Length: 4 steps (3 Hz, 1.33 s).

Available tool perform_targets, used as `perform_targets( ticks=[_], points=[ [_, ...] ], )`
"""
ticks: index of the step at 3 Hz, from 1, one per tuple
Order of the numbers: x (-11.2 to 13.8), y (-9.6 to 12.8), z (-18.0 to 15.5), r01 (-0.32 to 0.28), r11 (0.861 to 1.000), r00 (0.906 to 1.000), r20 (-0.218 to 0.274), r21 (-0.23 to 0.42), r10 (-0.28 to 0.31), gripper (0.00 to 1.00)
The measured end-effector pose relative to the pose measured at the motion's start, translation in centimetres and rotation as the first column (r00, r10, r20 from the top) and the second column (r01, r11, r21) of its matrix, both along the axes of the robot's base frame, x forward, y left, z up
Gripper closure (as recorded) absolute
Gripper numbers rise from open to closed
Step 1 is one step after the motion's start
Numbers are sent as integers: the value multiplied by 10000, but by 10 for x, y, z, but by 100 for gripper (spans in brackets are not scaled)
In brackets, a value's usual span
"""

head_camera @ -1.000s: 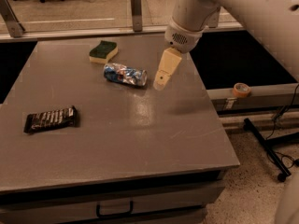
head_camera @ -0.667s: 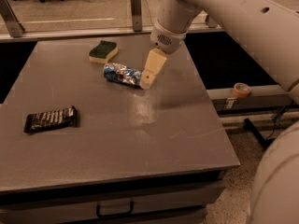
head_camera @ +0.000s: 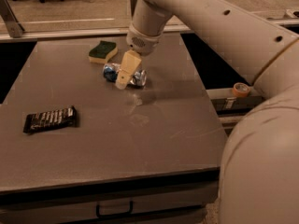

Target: Place redbull can upright

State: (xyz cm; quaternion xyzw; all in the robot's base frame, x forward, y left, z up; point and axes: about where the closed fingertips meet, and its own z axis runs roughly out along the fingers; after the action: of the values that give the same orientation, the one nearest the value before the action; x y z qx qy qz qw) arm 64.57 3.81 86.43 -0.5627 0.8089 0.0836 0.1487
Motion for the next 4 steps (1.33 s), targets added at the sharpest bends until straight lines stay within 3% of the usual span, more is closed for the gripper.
perform_targets(
  ticks=[2,3,4],
  points=[
    [6,43,-22,-6,9965,9999,-139,-836,-6,0],
    [11,56,-28,-114,9953,9998,-152,-957,100,17],
    [15,61,-30,-206,9945,9997,-127,-1027,194,42]
  ],
)
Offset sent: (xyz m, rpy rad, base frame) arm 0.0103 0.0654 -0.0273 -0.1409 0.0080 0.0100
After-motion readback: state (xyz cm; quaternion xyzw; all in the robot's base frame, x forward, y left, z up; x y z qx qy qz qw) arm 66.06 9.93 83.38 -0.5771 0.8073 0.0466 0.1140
